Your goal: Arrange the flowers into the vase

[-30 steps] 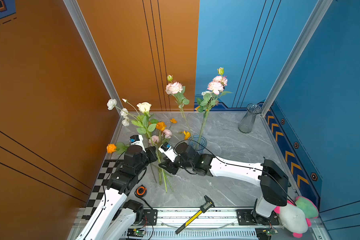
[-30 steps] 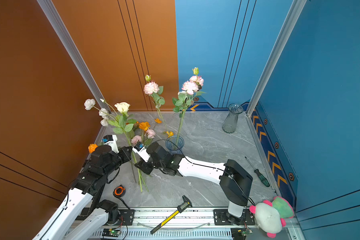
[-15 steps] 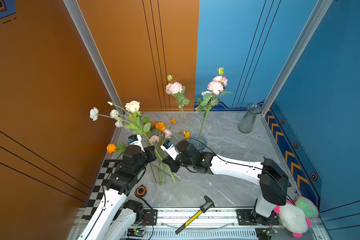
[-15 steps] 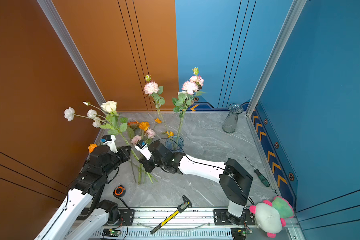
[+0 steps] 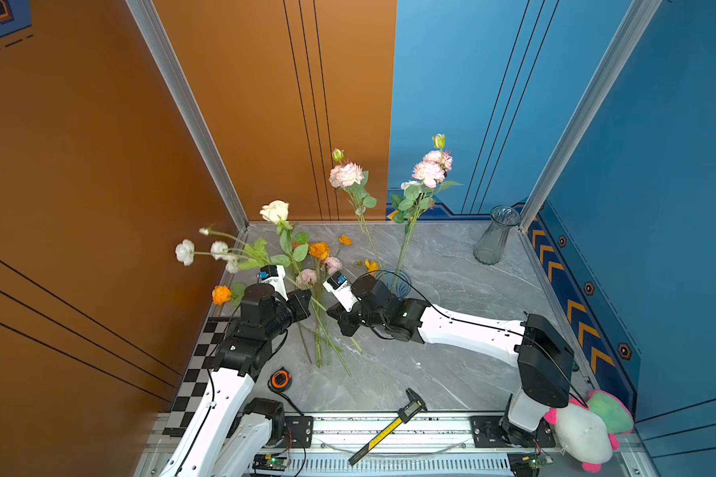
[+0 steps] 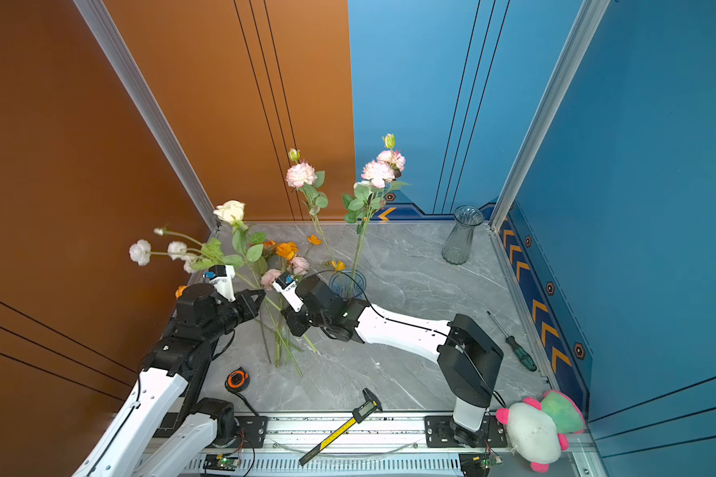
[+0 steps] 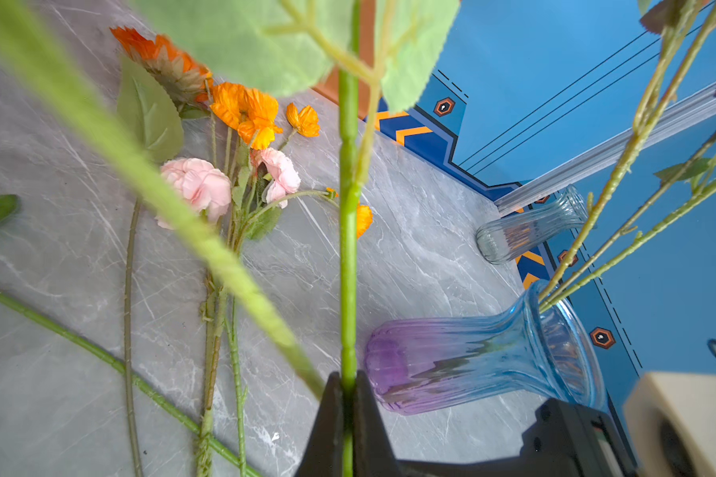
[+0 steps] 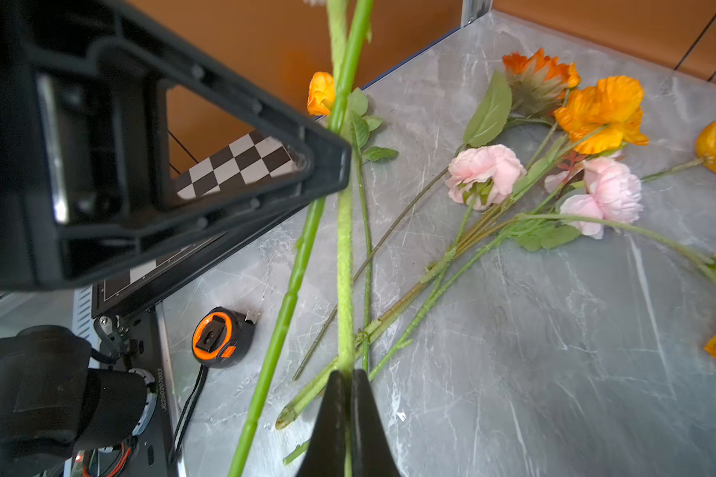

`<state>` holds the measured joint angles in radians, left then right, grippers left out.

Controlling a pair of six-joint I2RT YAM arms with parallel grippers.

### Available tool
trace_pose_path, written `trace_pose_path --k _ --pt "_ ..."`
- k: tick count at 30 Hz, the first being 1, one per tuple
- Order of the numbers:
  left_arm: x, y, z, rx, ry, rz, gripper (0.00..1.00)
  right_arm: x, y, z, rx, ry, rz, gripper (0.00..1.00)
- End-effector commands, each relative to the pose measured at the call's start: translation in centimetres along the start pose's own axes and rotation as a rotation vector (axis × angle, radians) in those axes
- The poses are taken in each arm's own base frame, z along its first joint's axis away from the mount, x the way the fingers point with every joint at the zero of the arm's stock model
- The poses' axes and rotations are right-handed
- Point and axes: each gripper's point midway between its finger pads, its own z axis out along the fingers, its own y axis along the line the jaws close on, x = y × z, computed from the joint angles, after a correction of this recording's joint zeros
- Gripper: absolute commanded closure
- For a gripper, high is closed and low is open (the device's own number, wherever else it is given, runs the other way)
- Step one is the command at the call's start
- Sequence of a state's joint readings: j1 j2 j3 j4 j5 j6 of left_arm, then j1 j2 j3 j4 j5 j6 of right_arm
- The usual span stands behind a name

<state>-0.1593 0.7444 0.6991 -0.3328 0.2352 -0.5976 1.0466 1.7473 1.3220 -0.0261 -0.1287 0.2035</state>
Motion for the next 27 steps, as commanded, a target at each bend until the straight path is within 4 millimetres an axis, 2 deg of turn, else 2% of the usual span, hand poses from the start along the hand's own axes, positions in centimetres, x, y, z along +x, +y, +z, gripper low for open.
trace_pose_path --k 1,6,10,11,15,18,21,22,25,27 --pt "0.6 -0.2 -0.2 0.027 0.039 0.029 0.95 -1.5 -0.9 -0.7 0.049 -0.032 0.016 1.00" --pt "0.5 0.3 -0.6 0.006 0.043 0.031 0.95 -1.4 -1.8 -0.3 0.087 -0.027 0.032 1.00" --pt "-0.6 0.4 -1.3 -0.021 0.003 0.043 0.95 -1.1 -1.8 0.3 0.080 -0.007 0.034 1.00" --pt "-1.0 0.4 -1.4 -0.030 -0.009 0.044 0.95 -1.0 -1.8 0.4 0.077 -0.002 0.033 0.93" --pt "-2.4 0.1 -2.3 -0.054 -0.050 0.064 0.96 -1.2 -1.2 -0.6 0.062 -0.012 0.012 0.48" --pt "-3.8 0.0 -3.3 -0.087 -0.097 0.089 0.97 -1.6 -0.7 -2.5 0.069 -0.039 -0.023 0.34" --pt "-6.0 -0.5 -5.1 -0.121 -0.191 0.111 0.98 -2.2 -0.6 -5.1 0.084 -0.081 -0.050 0.18" --pt "-6.9 -0.9 -5.7 -0.127 -0.227 0.122 0.98 -2.5 -0.4 -6.3 0.080 -0.102 -0.061 0.00" --pt "-10.1 -3.8 -7.3 -0.070 -0.332 0.197 0.98 -3.0 -0.5 -10.0 0.089 -0.156 -0.097 0.00" --pt "-12.6 -6.4 -8.2 -0.031 -0.378 0.243 0.98 -2.9 -1.9 -12.5 0.145 -0.186 -0.094 0.00"
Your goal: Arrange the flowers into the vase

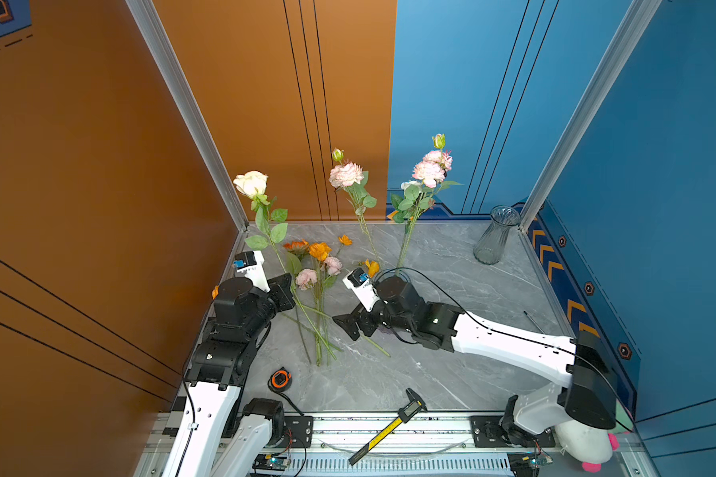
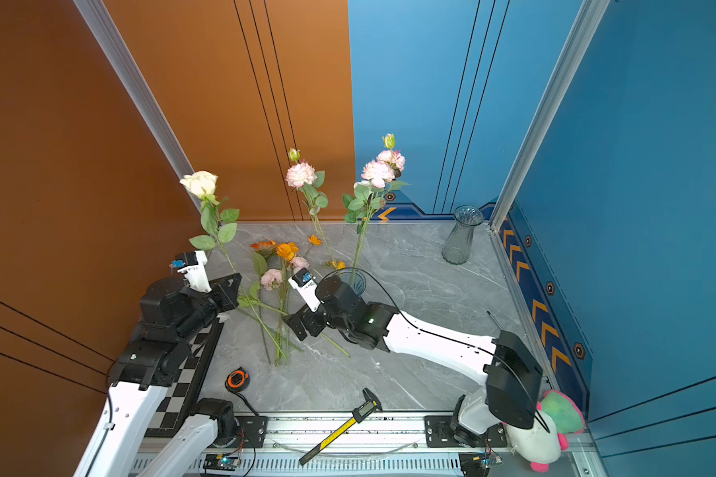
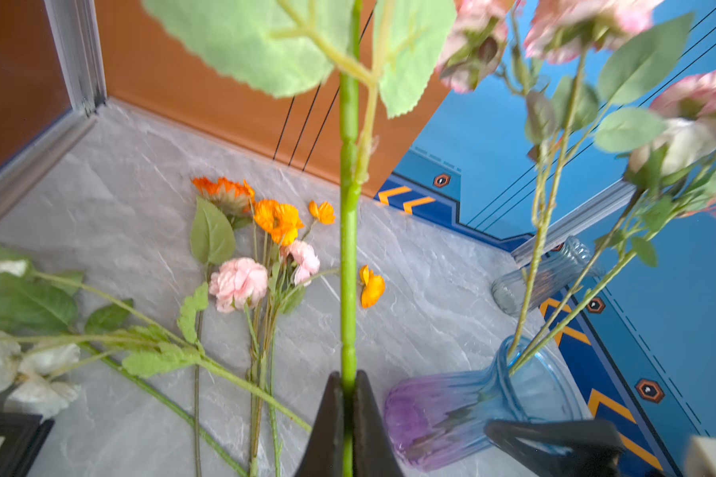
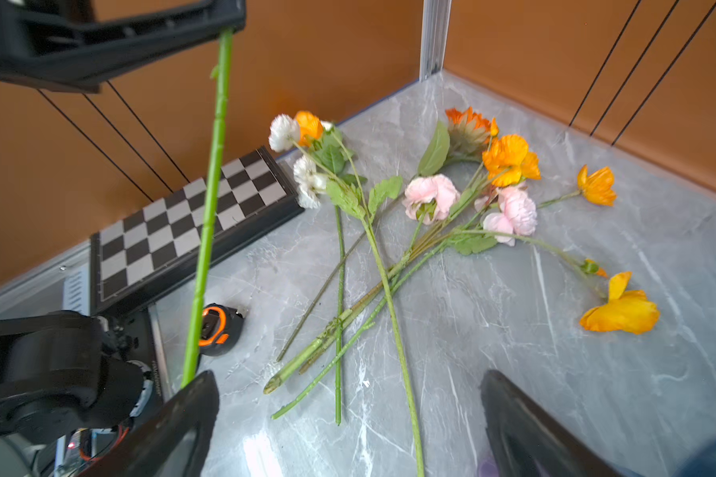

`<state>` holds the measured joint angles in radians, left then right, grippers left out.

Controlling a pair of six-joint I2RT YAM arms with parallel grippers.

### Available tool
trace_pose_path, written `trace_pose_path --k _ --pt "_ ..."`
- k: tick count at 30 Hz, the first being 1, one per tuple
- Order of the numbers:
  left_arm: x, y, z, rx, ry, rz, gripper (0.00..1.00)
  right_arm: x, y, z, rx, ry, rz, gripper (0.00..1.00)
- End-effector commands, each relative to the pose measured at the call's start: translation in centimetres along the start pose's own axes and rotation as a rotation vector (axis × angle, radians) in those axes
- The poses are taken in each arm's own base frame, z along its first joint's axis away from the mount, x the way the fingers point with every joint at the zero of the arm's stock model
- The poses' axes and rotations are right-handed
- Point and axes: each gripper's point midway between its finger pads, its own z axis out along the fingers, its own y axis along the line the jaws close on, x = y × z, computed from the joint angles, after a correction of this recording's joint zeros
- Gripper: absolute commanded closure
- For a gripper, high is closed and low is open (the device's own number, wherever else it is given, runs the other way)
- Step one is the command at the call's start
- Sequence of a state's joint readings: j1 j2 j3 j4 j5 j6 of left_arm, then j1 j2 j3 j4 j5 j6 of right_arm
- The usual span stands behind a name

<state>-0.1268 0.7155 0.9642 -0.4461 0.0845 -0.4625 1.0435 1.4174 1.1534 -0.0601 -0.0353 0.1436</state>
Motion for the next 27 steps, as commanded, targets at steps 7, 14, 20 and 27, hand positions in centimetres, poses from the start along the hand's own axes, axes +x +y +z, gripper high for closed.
trace_pose_path --k 7,14,20,27 --pt "-11.0 -13.1 -1.5 0.254 -0.363 0.219 0.99 0.2 -7.2 -11.1 0.227 -0.135 0.014 0.00" --pt "-8.7 -25.2 -3.0 0.396 -0.603 0.497 1.00 4.1 -9.0 -16.4 0.316 -0.140 0.124 0.00" --pt "-6.4 -28.5 0.6 0.390 -0.602 0.563 1.00 5.5 -9.2 -18.8 0.333 -0.175 0.160 0.00" --pt "-1.0 -28.0 4.6 0.561 -0.466 0.607 1.00 5.4 -9.4 -19.7 0.353 -0.157 0.133 0.00"
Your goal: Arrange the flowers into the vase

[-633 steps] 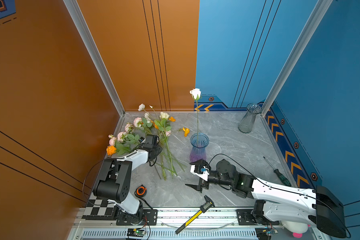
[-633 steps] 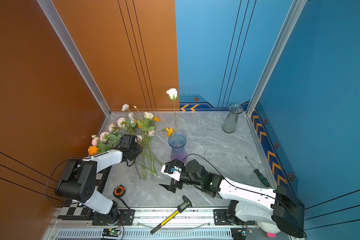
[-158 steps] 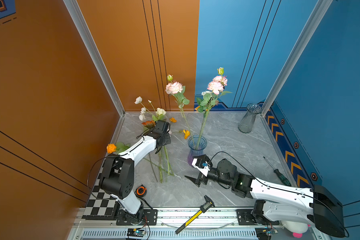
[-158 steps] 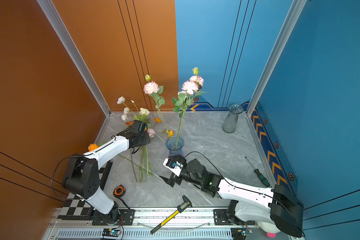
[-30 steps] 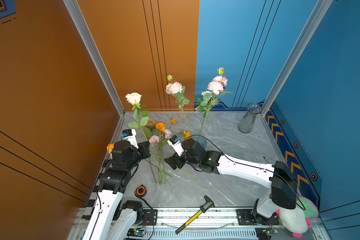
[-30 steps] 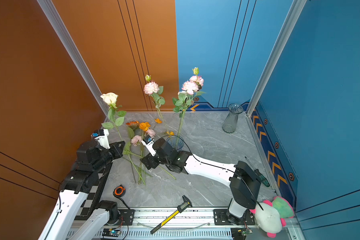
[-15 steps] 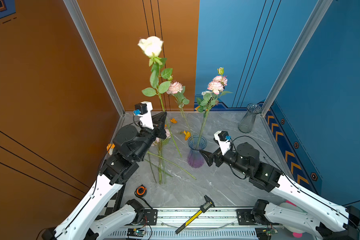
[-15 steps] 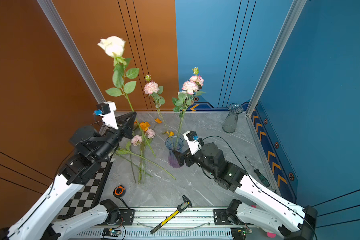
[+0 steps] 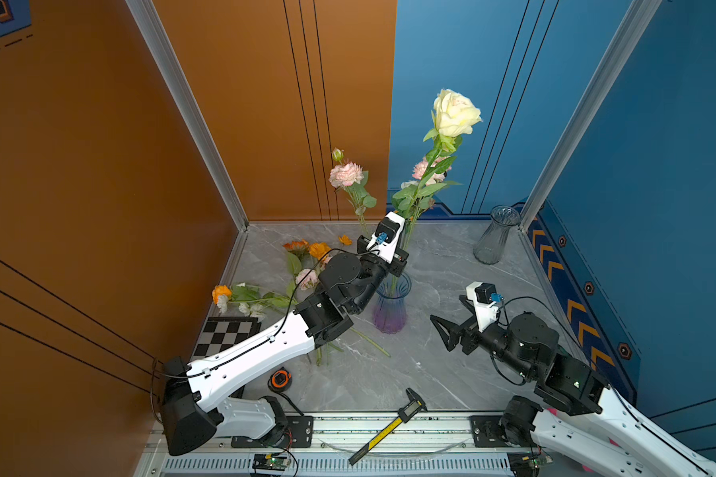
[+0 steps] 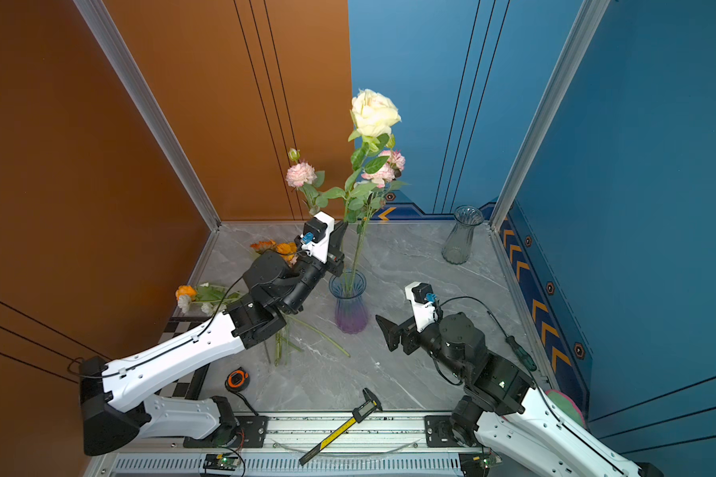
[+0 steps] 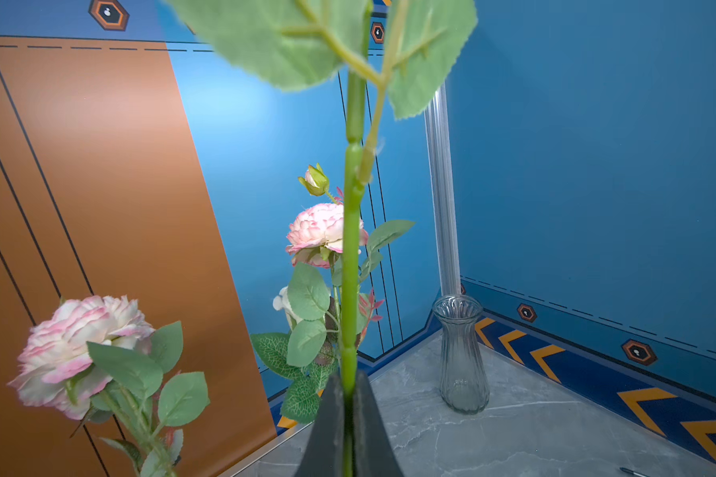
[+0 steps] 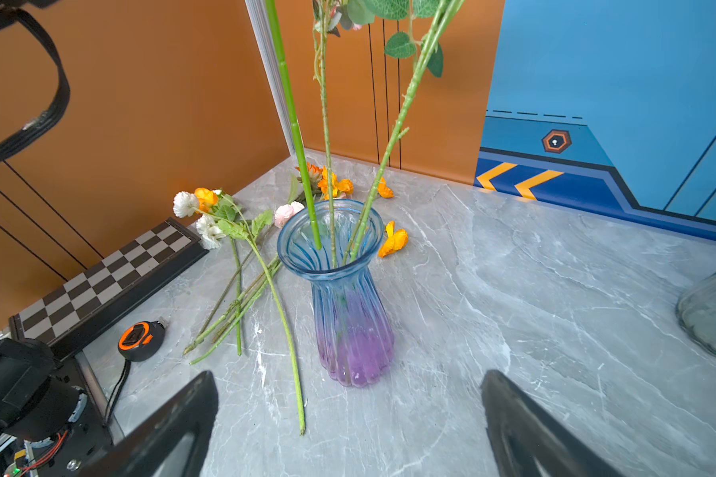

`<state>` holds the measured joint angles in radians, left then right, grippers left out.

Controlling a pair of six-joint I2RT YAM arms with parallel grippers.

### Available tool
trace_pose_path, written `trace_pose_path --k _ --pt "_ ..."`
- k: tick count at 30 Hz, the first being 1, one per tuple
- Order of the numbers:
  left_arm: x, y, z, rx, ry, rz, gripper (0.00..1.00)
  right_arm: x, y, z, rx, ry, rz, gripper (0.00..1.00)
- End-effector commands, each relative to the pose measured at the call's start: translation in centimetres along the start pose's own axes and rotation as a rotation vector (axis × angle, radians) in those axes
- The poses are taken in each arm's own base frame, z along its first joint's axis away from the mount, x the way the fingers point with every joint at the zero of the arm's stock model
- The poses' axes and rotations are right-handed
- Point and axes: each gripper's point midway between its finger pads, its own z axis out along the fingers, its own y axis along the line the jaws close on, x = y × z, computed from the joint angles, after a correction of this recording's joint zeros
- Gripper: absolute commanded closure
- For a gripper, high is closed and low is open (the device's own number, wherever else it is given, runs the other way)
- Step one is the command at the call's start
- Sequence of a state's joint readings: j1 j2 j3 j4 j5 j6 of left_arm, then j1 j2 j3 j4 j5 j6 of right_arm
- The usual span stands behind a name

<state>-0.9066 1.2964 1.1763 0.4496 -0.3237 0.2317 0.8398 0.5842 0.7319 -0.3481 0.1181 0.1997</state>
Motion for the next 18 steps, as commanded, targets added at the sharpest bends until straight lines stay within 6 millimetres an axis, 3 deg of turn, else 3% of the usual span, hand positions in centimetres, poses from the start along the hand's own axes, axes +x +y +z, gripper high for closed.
trace_pose_path --k 1,9,10,14,18 --pt "0.5 -0.4 -0.2 0.139 -0.049 -0.057 1.00 0.0 -0.7 -0.3 0.033 0.018 -0.008 0.00" --pt "3.5 -4.1 -1.7 0.454 -0.049 0.013 1.00 0.1 -0.4 0.9 0.024 0.035 -0.004 0.00" --pt "5.0 -4.7 -2.2 0.484 -0.035 0.033 1.00 0.1 -0.4 1.1 0.022 0.036 -0.002 0.00" --pt "7.1 -6.8 -3.6 0.613 -0.067 0.136 1.00 -0.1 -0.1 1.5 0.012 0.037 0.000 0.00" --pt "9.5 -7.1 -3.8 0.643 -0.029 0.157 1.00 -0.2 0.0 1.6 0.009 0.032 0.000 0.00"
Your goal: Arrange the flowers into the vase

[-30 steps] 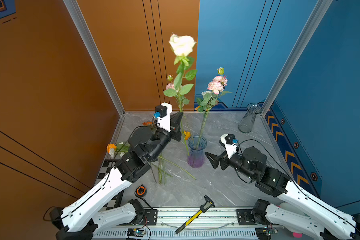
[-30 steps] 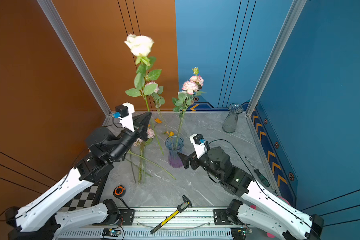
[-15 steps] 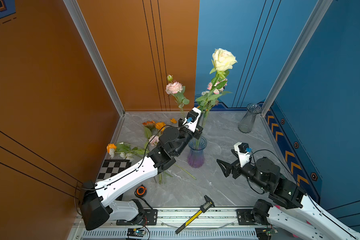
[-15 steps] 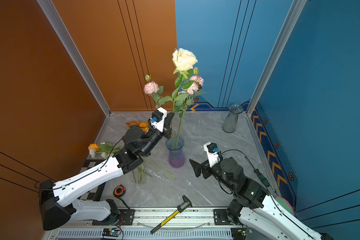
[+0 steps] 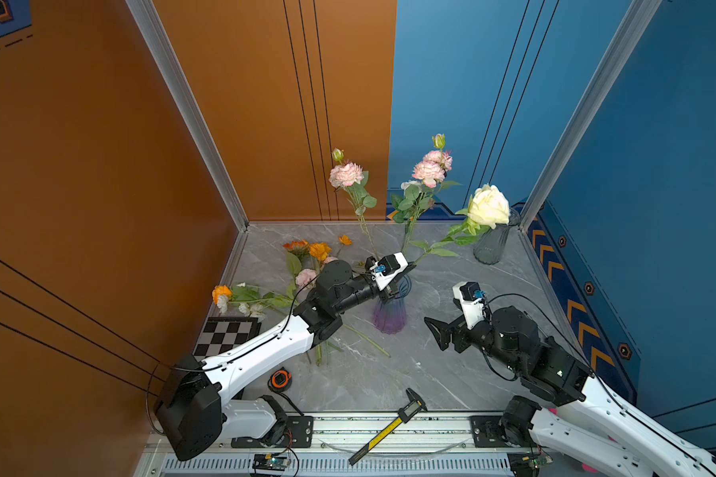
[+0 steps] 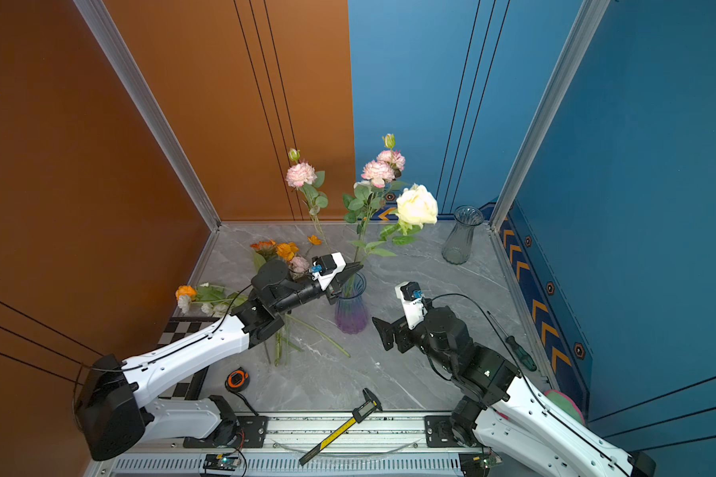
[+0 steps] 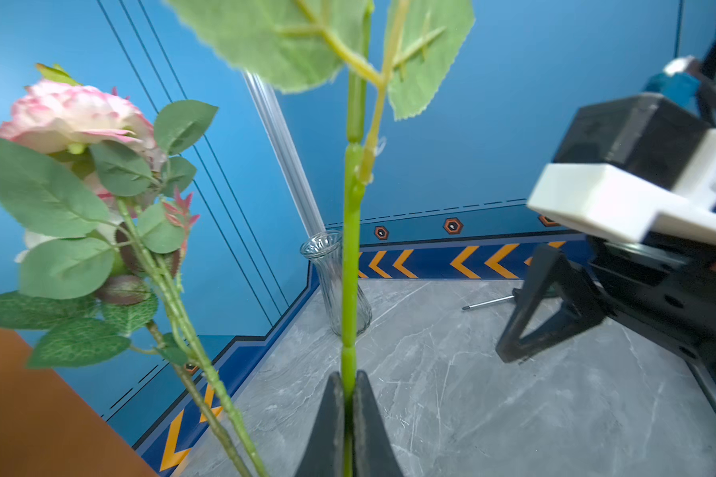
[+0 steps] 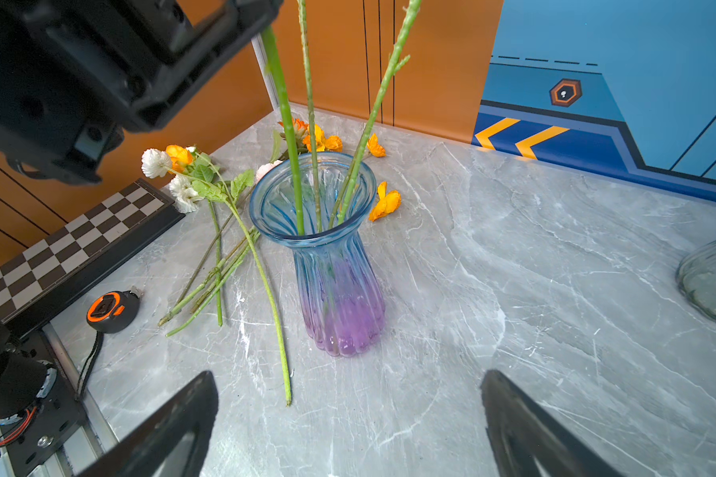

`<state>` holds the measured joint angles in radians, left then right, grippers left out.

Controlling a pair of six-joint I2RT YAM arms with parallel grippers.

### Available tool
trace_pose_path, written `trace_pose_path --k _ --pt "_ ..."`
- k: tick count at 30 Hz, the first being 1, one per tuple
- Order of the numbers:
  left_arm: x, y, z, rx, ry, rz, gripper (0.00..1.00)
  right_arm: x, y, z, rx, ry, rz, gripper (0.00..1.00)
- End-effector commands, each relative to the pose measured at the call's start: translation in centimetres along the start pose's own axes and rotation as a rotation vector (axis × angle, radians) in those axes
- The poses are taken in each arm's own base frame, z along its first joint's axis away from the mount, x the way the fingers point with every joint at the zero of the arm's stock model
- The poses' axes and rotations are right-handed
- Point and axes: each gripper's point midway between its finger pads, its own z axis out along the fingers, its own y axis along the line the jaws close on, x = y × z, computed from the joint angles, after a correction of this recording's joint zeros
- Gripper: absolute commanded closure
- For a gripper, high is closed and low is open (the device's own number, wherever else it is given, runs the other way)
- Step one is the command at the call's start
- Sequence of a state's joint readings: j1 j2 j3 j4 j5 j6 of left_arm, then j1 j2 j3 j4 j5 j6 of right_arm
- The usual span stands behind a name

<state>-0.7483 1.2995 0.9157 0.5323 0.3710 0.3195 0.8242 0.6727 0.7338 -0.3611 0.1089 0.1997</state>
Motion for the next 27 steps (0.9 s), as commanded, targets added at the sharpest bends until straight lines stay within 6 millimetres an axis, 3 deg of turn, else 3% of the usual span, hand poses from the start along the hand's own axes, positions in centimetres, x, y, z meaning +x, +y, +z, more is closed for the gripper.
trace_pose_path --k 1,11,18,22,27 --pt "0.4 -1.0 -0.2 0.082 -0.038 0.064 1.00 -2.1 0.3 -0.6 -0.015 -0.064 0.010 0.00" --pt "4.3 -0.2 -0.5 0.038 0.051 -0.007 0.78 -2.2 0.2 -0.8 -0.015 -0.072 0.009 0.00" --pt "3.0 0.4 -1.4 -0.004 0.032 -0.012 0.66 -1.3 0.3 -0.8 -0.026 -0.061 0.005 0.00" --pt "2.1 1.5 -2.9 -0.094 0.026 -0.034 0.59 0.6 0.7 -0.8 -0.066 -0.025 -0.002 0.00" --pt "2.8 5.6 -7.3 -0.409 0.076 -0.219 0.51 0.7 2.0 -0.8 -0.124 -0.022 -0.038 0.00"
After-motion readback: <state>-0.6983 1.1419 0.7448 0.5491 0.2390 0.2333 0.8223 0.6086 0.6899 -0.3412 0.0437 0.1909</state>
